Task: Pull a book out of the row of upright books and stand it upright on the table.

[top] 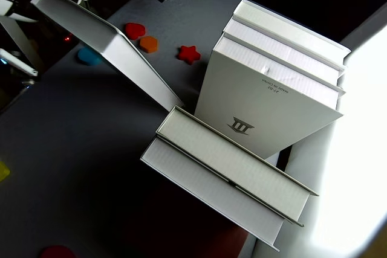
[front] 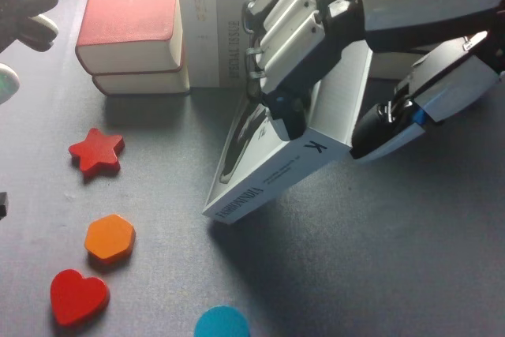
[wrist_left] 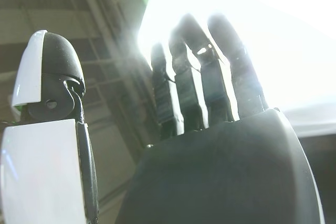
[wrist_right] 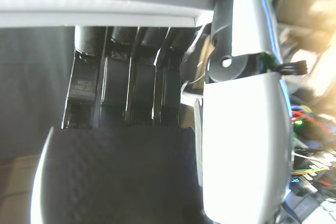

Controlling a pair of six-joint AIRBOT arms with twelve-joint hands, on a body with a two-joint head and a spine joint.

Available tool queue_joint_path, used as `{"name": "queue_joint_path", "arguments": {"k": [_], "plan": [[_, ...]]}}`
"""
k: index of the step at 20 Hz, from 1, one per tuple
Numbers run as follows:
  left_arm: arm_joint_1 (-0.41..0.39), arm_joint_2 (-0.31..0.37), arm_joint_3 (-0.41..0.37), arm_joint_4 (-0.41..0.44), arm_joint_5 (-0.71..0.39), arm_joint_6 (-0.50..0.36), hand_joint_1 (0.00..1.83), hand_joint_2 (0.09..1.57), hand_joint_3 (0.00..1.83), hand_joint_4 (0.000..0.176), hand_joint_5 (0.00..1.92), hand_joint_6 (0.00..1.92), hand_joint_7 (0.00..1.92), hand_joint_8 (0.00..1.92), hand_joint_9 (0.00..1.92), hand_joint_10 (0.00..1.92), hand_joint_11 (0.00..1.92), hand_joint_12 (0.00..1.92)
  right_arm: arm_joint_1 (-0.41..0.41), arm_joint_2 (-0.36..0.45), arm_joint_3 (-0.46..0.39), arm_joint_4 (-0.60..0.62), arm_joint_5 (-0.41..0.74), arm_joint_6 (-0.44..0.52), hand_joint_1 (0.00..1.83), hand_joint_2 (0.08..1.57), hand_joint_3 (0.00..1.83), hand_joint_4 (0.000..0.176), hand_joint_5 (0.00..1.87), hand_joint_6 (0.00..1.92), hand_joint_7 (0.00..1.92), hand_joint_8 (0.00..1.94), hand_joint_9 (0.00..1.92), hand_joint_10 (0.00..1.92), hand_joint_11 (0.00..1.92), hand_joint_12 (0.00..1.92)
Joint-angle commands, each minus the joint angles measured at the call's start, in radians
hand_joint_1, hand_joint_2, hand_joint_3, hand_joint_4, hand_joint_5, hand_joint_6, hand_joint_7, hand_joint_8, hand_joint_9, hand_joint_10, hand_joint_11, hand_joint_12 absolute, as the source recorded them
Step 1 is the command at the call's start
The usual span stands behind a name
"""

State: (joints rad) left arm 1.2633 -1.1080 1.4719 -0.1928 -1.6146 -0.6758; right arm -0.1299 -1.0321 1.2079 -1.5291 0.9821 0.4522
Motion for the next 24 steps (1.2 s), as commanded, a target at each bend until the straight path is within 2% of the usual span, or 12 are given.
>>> {"name": "queue_joint_path", "arguments": {"k": [1,5,9,13,14,15,16,17,20,22,23,24], "plan": [[-0.007,-0.006,0.0,-0.039,-0.119,-0.011,0.97,1.0,0.01,0.0,0.53,0.0,0.59,0.01,0.38,1.09,0.16,1.49,0.005,-0.005,0.008,0.097,0.016,-0.002,1.49,1.15,0.0,0.0,0.89,0.98,0.85,1.14,0.94,1.21,0.59,1.7],[-0.007,-0.007,0.0,-0.037,-0.119,-0.011,0.99,1.0,0.0,0.01,0.56,0.01,0.61,0.02,0.43,1.04,0.21,1.48,-0.02,-0.042,0.04,0.113,0.016,-0.001,1.49,1.15,0.0,0.0,0.89,0.97,0.85,1.14,0.94,1.21,0.59,1.7],[-0.007,-0.011,0.004,-0.035,-0.119,-0.011,0.98,0.98,0.0,0.001,0.56,0.01,0.66,0.04,0.46,1.02,0.19,1.45,-0.028,-0.081,0.084,0.096,0.005,0.029,1.48,1.15,0.0,0.0,0.94,0.94,0.83,1.14,0.93,1.21,0.58,1.69],[-0.01,-0.013,0.007,-0.034,-0.119,-0.011,0.97,0.96,0.0,0.019,0.58,0.01,0.7,0.09,0.45,1.02,0.15,1.5,-0.028,-0.148,0.176,0.054,-0.04,0.08,1.48,1.15,0.0,0.0,0.97,0.9,0.82,1.16,0.92,1.23,0.57,1.7],[-0.01,-0.014,0.007,-0.034,-0.119,-0.011,0.98,0.96,0.0,0.019,0.58,0.01,0.64,0.06,0.46,0.99,0.17,1.48,-0.028,-0.166,0.2,0.029,-0.05,0.103,1.49,1.15,0.0,0.0,0.89,0.97,0.85,1.14,0.94,1.21,0.59,1.7],[-0.01,-0.014,0.007,-0.034,-0.118,-0.011,0.97,0.96,0.0,0.02,0.58,0.01,0.59,0.04,0.46,0.96,0.19,1.46,-0.028,-0.18,0.219,0.011,-0.055,0.124,1.48,1.19,0.01,0.0,0.63,1.31,0.78,1.16,0.88,1.23,0.71,1.74],[-0.011,-0.015,0.008,-0.033,-0.118,-0.011,0.97,0.96,0.0,0.021,0.57,0.0,0.57,0.03,0.45,0.95,0.19,1.45,-0.028,-0.198,0.245,-0.02,-0.062,0.16,1.38,1.18,0.0,0.0,0.67,1.35,0.9,1.07,0.86,1.25,0.67,1.37],[-0.011,-0.016,0.01,-0.033,-0.118,-0.011,0.96,0.97,0.0,0.02,0.56,0.0,0.62,0.05,0.45,0.95,0.18,1.47,-0.028,-0.206,0.256,-0.039,-0.066,0.177,1.37,1.16,0.0,0.0,0.73,1.32,0.98,0.93,0.88,1.22,0.68,1.24],[-0.012,-0.019,0.011,-0.033,-0.117,-0.011,0.93,0.97,0.0,0.016,0.57,0.0,0.71,0.09,0.48,0.96,0.18,1.48,-0.028,-0.206,0.259,-0.086,-0.07,0.206,1.36,1.16,0.0,0.0,0.75,1.29,0.98,0.92,0.88,1.25,0.74,1.24],[-0.012,-0.017,0.01,-0.033,-0.118,-0.011,0.94,0.97,0.0,0.015,0.57,0.0,0.69,0.09,0.47,0.96,0.15,1.47,-0.028,-0.199,0.252,-0.093,-0.07,0.206,1.37,1.12,0.0,0.0,0.91,1.0,0.94,1.05,0.93,1.2,0.72,1.38],[-0.012,-0.016,0.009,-0.034,-0.118,-0.011,0.94,0.97,0.0,0.014,0.57,0.0,0.69,0.11,0.48,0.97,0.15,1.46,-0.031,-0.199,0.247,-0.105,-0.07,0.207,1.25,1.13,0.0,0.0,1.0,0.96,0.88,1.12,0.83,0.97,0.62,1.44],[-0.012,-0.015,0.009,-0.033,-0.118,-0.011,0.97,0.96,0.0,0.021,0.58,0.01,0.68,0.12,0.46,0.98,0.13,1.48,-0.032,-0.199,0.243,-0.113,-0.07,0.209,1.08,0.94,0.0,0.0,0.28,0.4,0.35,0.54,0.46,0.91,0.27,1.63]]}}
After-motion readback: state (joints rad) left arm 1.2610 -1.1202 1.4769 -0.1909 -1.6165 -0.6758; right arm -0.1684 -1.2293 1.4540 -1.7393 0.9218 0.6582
